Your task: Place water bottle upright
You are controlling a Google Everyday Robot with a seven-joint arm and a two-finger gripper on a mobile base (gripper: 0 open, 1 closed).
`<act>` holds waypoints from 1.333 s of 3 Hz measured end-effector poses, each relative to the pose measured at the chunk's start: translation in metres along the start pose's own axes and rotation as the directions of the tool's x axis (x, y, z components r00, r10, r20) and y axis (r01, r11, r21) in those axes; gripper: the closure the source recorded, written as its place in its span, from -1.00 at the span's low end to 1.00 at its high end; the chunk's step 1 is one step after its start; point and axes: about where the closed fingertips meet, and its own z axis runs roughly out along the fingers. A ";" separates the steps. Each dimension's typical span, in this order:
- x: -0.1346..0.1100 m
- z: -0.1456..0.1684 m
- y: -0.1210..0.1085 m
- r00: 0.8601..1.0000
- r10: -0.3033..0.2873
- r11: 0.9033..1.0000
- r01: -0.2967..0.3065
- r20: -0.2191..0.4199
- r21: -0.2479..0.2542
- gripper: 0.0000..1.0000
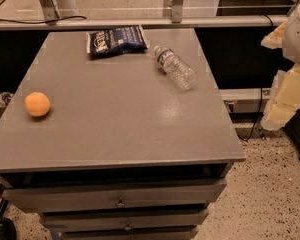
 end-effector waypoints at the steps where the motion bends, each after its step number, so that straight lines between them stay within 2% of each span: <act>1: 0.000 0.000 0.000 1.000 0.000 1.000 0.000 0.000 0.000 -1.00; 2: -0.001 0.005 -0.016 0.997 0.074 0.997 -0.074 0.011 0.032 -1.00; 3: 0.006 0.018 -0.059 0.973 0.227 0.971 -0.229 0.028 0.076 -1.00; 4: 0.020 0.046 -0.102 0.921 0.388 0.919 -0.389 0.029 0.069 -1.00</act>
Offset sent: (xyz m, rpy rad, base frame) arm 0.0531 -0.0123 -0.0061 0.0772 -0.0531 -0.2316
